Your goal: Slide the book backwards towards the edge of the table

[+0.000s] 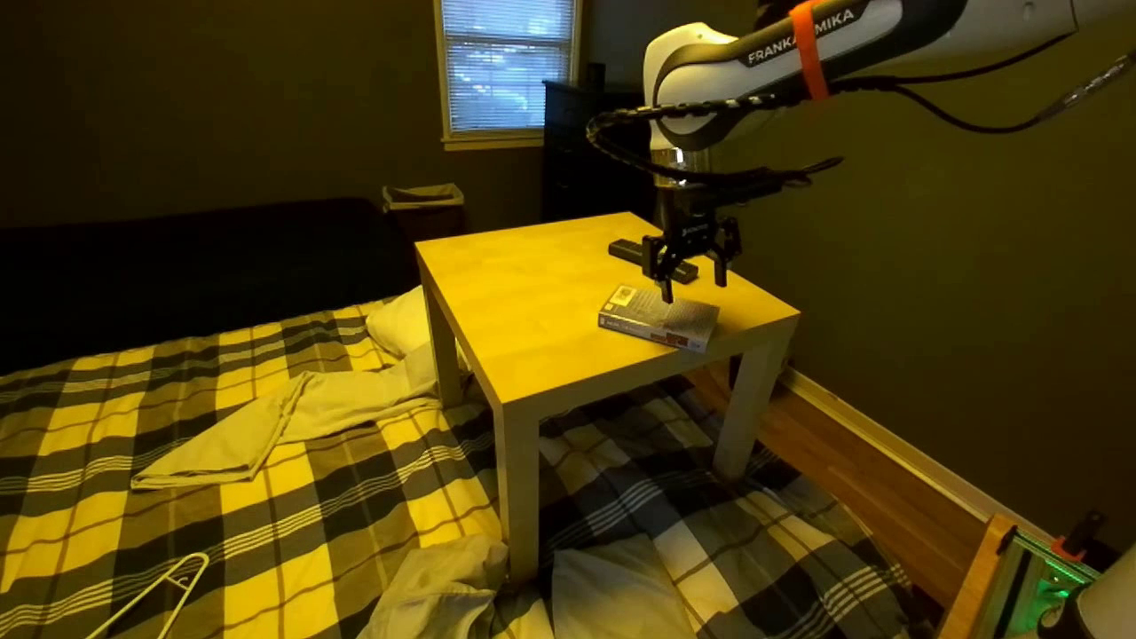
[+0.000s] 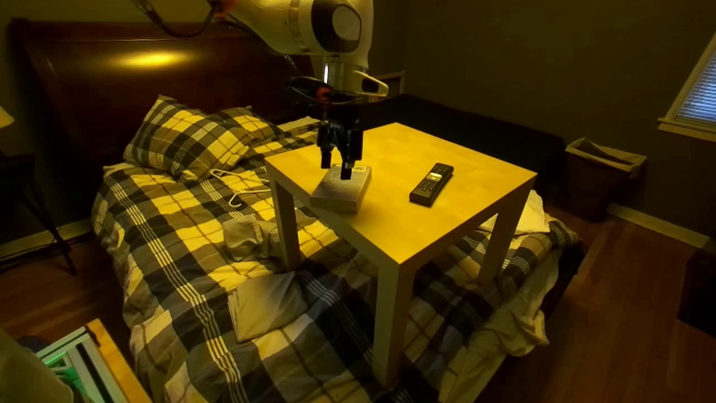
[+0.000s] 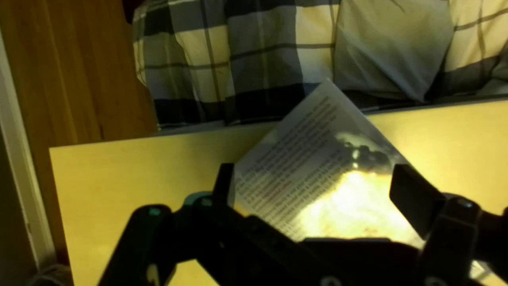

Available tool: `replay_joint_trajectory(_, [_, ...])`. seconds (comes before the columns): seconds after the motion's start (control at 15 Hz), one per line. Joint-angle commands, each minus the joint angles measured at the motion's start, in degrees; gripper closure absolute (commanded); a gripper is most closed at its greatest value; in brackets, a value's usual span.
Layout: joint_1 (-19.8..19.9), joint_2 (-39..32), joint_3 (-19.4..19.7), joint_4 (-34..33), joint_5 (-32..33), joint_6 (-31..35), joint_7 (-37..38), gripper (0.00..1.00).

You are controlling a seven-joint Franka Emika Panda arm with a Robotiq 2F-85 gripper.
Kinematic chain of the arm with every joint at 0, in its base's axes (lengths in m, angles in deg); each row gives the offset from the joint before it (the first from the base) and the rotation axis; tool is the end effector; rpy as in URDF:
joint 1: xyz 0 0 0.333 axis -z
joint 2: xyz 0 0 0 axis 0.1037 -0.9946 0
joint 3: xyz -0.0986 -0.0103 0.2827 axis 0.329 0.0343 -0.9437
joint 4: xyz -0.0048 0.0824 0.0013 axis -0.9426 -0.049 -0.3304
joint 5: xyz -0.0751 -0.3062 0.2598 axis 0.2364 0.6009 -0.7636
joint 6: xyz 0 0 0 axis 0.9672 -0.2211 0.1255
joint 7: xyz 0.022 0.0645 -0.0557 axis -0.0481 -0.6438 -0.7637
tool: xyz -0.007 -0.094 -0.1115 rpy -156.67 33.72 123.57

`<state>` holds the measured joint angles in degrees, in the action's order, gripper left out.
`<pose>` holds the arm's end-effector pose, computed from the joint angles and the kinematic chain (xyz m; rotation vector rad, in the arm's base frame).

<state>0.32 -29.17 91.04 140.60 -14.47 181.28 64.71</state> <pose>0.5810 0.0078 0.3549 2.9387 -0.5026 -0.3136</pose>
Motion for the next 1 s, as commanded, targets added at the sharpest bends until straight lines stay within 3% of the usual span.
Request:
replay_joint_trajectory(0.0, [2.0, 3.0, -2.2, 5.4, -3.8, 10.4, -6.9, 0.00])
replay_joint_trajectory(0.2, [2.3, 1.7, -2.7, 7.7, -4.0, 21.1, -9.4, 0.00])
replay_joint_trajectory(0.53, [2.4, 0.3, -2.7, 10.2, -4.1, 29.5, -7.7, 0.00])
replay_joint_trajectory(0.93, [2.7, -0.1, -2.6, 11.2, -4.0, 29.3, -8.0, 0.00])
